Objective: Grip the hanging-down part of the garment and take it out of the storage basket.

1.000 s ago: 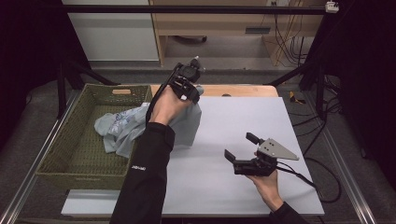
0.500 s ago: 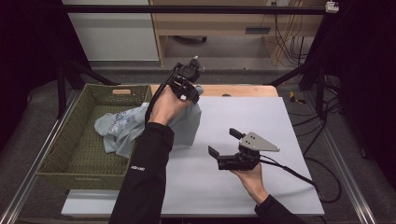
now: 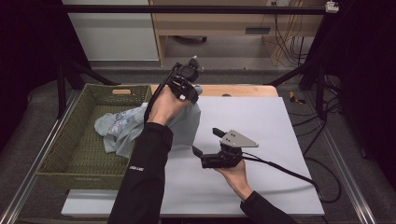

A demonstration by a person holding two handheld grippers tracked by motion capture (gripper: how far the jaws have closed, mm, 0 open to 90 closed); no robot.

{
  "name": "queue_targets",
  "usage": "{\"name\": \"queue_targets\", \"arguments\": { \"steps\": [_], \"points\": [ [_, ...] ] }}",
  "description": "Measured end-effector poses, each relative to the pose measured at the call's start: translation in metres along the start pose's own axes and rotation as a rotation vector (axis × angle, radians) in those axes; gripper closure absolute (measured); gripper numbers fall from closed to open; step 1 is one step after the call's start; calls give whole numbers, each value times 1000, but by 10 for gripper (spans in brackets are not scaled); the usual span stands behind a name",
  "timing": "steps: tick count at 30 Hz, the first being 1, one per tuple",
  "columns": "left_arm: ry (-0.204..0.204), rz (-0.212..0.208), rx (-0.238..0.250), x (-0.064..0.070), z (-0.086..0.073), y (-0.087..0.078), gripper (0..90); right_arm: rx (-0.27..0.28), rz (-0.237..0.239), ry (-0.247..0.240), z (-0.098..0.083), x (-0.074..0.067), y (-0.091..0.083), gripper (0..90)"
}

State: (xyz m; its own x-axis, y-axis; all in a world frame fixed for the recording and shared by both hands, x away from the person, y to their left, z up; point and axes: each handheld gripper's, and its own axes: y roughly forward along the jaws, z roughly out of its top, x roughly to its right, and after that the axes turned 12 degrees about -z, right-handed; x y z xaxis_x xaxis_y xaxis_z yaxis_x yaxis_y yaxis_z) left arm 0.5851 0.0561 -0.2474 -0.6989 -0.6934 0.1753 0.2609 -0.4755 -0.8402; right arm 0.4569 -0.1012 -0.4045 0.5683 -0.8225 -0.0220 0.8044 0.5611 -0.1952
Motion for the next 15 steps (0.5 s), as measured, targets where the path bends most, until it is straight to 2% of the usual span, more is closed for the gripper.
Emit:
{"name": "queue_targets", "arguments": {
  "steps": [5,11,12,13,14,15],
  "points": [
    [2,1,-4,1,0,0,808,-5,-2,-5,2,-12,15,42],
    [5,6,-4,0,0,-1,808,-10,-18,-1,0,-15,27,38],
    [5,7,-4,0,0,-1,808,1,-24,-22,-1,-14,31,38],
    [5,6,-3,0,0,-1,808,-16,-33,-4,0,-16,32,38],
    [5,7,-5,0,0,0,808,1,-30,-24,0,-14,36,38],
    [7,7,-4,0,0,0,808,-18,-37,-10,1,-15,37,38]
  ]
}}
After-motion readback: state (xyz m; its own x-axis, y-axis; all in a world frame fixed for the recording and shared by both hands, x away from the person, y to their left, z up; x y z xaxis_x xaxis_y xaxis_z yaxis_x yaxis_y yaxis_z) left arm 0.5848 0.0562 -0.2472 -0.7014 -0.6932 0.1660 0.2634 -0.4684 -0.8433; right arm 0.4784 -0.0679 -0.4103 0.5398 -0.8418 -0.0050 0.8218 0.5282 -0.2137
